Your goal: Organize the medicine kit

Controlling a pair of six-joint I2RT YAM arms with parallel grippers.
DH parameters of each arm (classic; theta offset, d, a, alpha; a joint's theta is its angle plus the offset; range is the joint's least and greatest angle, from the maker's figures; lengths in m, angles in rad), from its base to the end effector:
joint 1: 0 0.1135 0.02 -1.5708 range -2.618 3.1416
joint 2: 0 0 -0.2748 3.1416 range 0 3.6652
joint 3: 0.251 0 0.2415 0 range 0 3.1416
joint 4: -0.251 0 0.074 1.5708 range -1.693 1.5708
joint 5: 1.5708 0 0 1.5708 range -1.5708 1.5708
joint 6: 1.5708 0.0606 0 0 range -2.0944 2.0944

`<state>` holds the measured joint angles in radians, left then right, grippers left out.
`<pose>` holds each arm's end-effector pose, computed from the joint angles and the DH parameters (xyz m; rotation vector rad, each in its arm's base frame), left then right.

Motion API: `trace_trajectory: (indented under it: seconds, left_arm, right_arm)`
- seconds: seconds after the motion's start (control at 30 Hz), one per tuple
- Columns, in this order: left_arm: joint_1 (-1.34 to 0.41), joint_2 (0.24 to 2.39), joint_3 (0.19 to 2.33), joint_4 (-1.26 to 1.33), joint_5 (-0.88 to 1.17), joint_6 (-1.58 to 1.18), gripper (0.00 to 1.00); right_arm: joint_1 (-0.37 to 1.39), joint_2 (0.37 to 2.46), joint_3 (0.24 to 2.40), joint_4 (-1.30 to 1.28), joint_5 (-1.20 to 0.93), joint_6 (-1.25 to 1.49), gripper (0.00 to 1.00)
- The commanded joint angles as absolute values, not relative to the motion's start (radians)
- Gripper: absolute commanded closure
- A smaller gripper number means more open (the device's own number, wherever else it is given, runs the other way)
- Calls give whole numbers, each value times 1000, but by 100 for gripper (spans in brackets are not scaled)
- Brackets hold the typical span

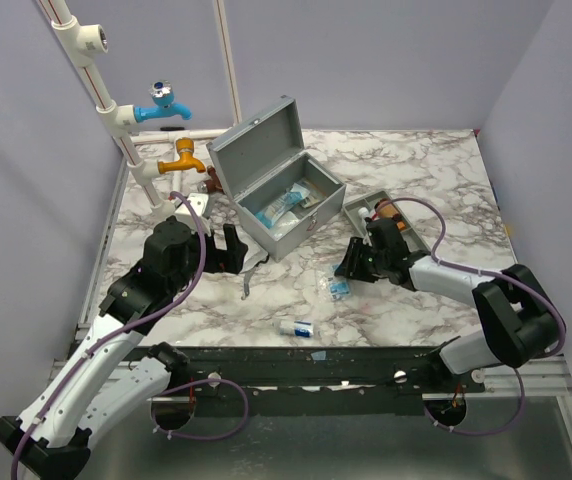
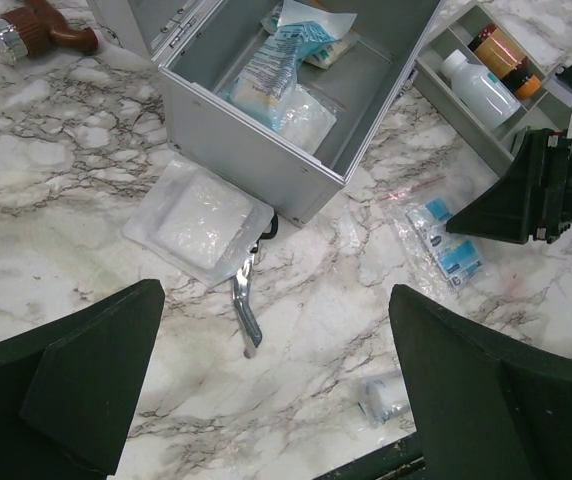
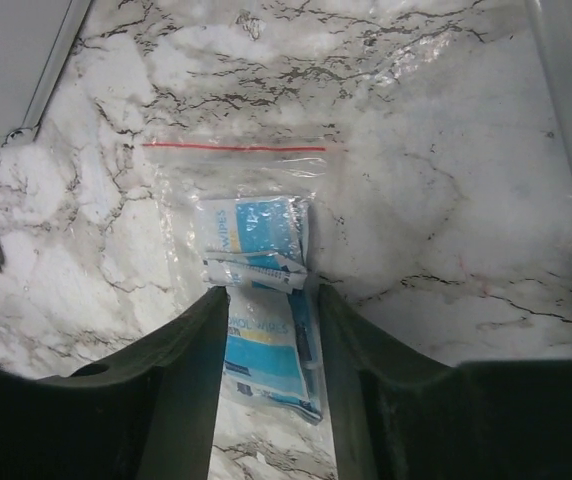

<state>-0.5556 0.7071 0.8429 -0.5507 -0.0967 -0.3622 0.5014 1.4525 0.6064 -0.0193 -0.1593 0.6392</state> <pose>0.1370 -0.0782 0.3290 0.1314 2.0137 -0.4952 0.2359 0.1403 0.1491 0.1007 2.5467 0.6774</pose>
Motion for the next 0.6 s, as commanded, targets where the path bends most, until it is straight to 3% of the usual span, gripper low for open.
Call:
trace_trajectory:
  seconds: [0.0, 0.17, 0.3, 0.57]
  left_arm:
    - [-550, 706, 845, -555, -104, -348, 1]
    - [-551, 714, 848, -558, -97, -350, 1]
    - [-551, 715, 850, -559, -95, -350, 1]
    - [-551, 706, 848, -560, -98, -350, 1]
  right_arm:
    - [520, 1510, 573, -77, -119, 637, 59]
    - [526, 1537, 573, -89, -91, 637, 77]
    - [526, 1540, 563, -66, -95, 655, 99]
    - [526, 1460, 559, -44, -99, 694, 99]
